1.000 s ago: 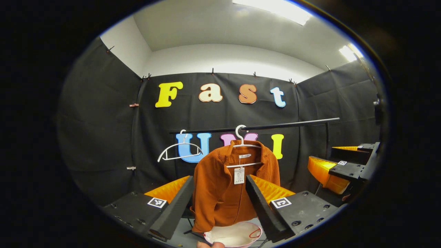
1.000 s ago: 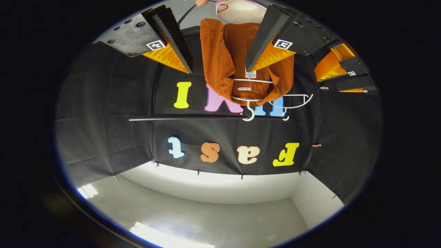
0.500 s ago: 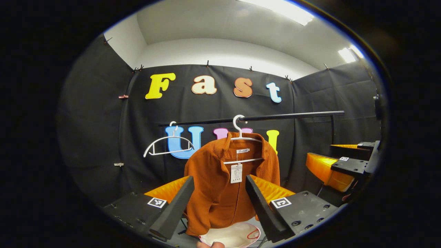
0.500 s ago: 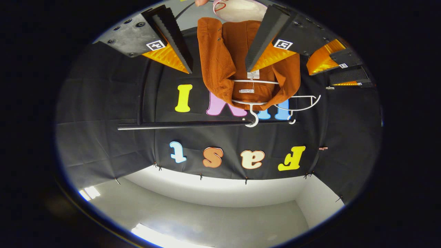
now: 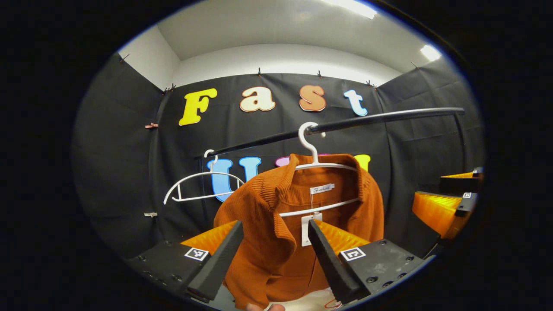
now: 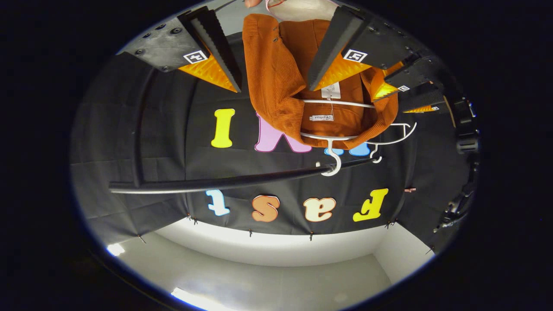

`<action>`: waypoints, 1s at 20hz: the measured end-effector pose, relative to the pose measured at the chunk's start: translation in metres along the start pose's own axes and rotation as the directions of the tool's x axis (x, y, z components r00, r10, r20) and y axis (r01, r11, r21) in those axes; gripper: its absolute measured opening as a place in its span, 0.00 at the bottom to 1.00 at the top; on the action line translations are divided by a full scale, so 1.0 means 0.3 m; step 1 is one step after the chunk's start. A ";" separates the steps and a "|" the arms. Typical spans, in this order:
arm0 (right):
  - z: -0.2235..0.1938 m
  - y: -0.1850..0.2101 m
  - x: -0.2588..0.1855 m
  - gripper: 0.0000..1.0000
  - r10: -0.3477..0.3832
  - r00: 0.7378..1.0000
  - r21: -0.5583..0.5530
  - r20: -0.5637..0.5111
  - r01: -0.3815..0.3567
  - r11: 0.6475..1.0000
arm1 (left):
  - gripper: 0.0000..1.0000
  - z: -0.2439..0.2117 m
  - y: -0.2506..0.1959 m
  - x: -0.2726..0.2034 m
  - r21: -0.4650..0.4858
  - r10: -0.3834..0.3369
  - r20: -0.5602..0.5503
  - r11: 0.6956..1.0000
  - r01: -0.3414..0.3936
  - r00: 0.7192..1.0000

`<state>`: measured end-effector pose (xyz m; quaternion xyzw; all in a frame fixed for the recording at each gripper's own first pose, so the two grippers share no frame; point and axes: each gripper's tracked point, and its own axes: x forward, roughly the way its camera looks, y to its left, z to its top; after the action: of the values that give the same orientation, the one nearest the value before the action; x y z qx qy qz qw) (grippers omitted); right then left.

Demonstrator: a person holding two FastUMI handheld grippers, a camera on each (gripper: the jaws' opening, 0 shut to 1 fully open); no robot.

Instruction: Grasp the clothes on the hanger with both hands and then place them into the laundry hamper below.

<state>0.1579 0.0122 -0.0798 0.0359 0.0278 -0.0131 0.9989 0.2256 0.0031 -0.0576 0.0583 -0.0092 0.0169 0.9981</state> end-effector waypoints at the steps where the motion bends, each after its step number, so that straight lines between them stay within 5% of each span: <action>1: -0.021 0.010 0.036 0.98 0.021 1.000 0.006 -0.007 -0.021 1.000 | 0.95 -0.023 0.004 0.035 0.000 0.023 -0.010 1.000 -0.023 1.000; 7: -0.110 0.070 0.245 0.99 0.080 0.996 0.035 -0.024 -0.080 0.996 | 0.87 -0.107 0.011 0.169 0.003 0.041 -0.056 0.999 -0.041 0.998; 12: -0.165 0.148 0.391 0.98 0.067 0.998 0.042 -0.019 -0.066 0.997 | 0.13 -0.095 0.040 0.192 -0.013 0.025 -0.041 1.000 -0.025 0.999; 15: -0.206 0.142 0.474 0.96 0.028 0.999 0.070 -0.023 -0.027 0.997 | 0.06 -0.116 0.034 0.201 -0.017 -0.003 -0.068 1.000 0.002 0.998; 17: -0.212 0.156 0.505 0.77 0.049 0.998 0.155 -0.030 -0.044 0.987 | 0.06 -0.112 0.042 0.204 -0.017 -0.004 -0.071 1.000 0.003 0.997; 20: -0.270 0.174 0.543 0.18 0.125 0.988 0.279 -0.092 -0.095 0.956 | 0.06 -0.117 0.043 0.211 -0.005 -0.002 -0.076 1.000 0.001 0.997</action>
<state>0.3174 0.0661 -0.1658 0.1755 0.0777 0.0407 0.9806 0.2891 0.0221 -0.0896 0.0550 0.0288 0.0184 0.9979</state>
